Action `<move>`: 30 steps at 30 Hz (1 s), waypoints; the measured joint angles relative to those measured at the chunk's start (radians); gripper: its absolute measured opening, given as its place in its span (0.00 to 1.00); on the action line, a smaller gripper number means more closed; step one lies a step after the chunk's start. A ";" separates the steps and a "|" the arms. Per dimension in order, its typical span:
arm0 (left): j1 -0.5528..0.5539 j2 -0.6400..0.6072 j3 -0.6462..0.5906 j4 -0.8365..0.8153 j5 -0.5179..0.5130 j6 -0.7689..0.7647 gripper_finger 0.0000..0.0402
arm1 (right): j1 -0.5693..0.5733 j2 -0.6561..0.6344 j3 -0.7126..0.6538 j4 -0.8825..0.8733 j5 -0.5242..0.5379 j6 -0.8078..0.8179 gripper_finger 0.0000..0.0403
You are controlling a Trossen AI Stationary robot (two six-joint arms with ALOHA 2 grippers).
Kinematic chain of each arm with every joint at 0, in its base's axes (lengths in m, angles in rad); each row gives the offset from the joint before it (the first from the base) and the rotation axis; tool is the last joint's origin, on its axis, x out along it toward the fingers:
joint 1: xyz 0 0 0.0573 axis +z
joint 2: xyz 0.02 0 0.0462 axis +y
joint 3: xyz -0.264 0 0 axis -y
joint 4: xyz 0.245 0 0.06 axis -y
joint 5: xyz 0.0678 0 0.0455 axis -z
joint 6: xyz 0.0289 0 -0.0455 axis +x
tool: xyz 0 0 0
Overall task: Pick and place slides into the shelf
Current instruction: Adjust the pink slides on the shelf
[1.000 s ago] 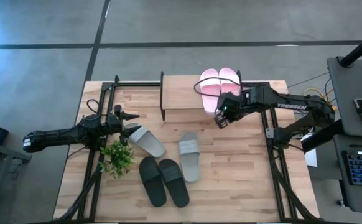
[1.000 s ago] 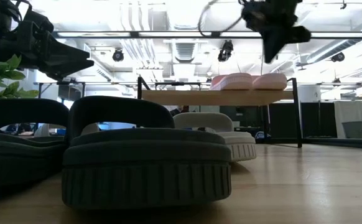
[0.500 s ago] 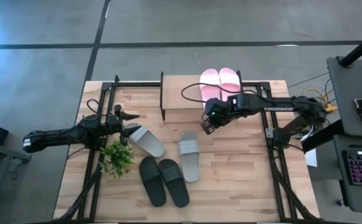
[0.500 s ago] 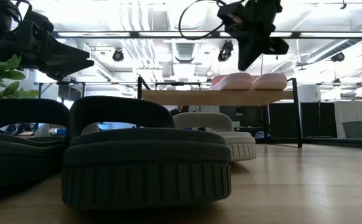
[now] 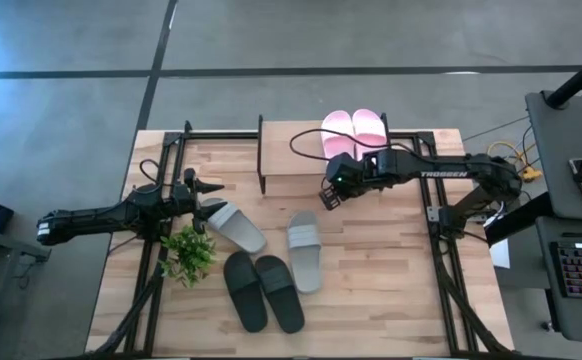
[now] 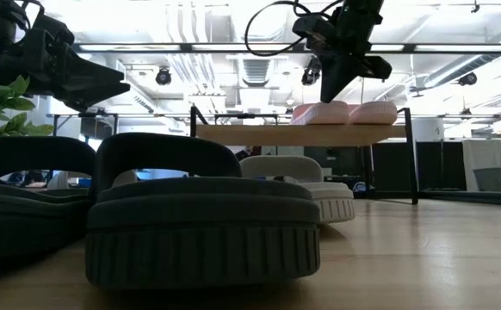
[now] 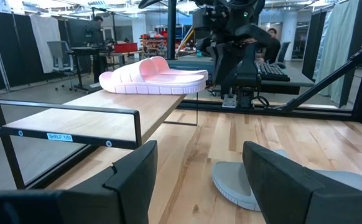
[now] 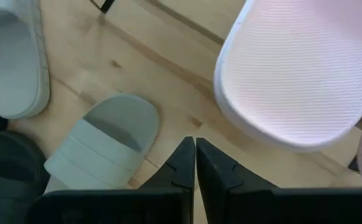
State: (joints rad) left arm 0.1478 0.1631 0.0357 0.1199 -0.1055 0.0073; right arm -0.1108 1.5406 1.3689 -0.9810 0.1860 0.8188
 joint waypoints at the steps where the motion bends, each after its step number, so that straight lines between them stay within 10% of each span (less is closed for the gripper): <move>1: 0.000 0.000 0.000 0.000 0.000 0.000 0.56 | -0.002 0.000 0.000 0.000 0.001 0.000 0.02; 30: 0.000 0.000 0.000 0.000 0.000 0.000 0.56 | -0.021 -0.003 0.000 -0.001 0.125 0.043 0.02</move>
State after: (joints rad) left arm 0.1482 0.1631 0.0357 0.1200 -0.1055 0.0074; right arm -0.1314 1.5380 1.3689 -0.9821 0.3111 0.8616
